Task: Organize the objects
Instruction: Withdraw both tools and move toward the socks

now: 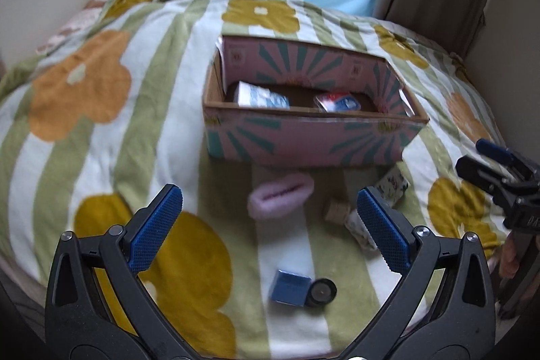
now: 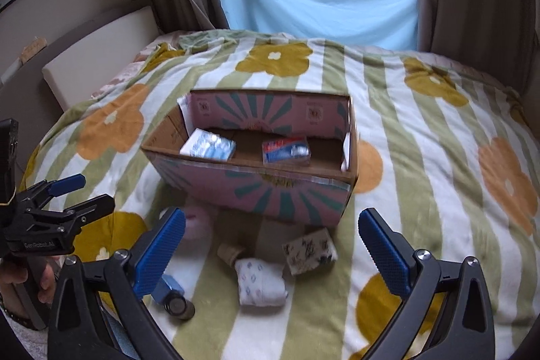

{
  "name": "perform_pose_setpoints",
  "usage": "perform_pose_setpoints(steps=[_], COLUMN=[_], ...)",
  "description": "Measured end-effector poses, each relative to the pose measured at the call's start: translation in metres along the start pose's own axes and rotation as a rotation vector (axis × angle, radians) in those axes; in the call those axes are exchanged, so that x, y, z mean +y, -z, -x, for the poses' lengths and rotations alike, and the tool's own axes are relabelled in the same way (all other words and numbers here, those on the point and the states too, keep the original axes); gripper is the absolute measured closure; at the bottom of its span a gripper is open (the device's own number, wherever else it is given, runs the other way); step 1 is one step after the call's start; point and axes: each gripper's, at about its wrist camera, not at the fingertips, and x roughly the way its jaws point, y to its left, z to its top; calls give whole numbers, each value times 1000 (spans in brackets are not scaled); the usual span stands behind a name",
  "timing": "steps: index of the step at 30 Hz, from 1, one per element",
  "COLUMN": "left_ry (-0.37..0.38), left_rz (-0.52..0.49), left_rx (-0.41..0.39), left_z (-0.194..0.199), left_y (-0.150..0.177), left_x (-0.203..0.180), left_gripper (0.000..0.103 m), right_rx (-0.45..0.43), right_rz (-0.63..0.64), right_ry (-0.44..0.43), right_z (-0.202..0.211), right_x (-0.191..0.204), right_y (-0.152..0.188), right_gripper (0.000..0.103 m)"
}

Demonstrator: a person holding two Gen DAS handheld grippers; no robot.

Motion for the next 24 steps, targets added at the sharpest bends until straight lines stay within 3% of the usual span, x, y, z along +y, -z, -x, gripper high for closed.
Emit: perform_pose_setpoints(steps=[6,12,24], left_ry=[-5,-40,-82], left_rz=[31,68,146], left_rx=[54,91,158], left_z=[-30,-59,-115], left_y=[22,23,19], left_x=[-13,-18,-11], left_gripper=[0,1,0], right_rx=[45,87,133], right_rz=[-13,-6,-44], right_ry=[26,53,72], right_z=[-21,-44,-82], right_x=[3,7,2], right_y=[41,71,91], right_gripper=[1,1,1])
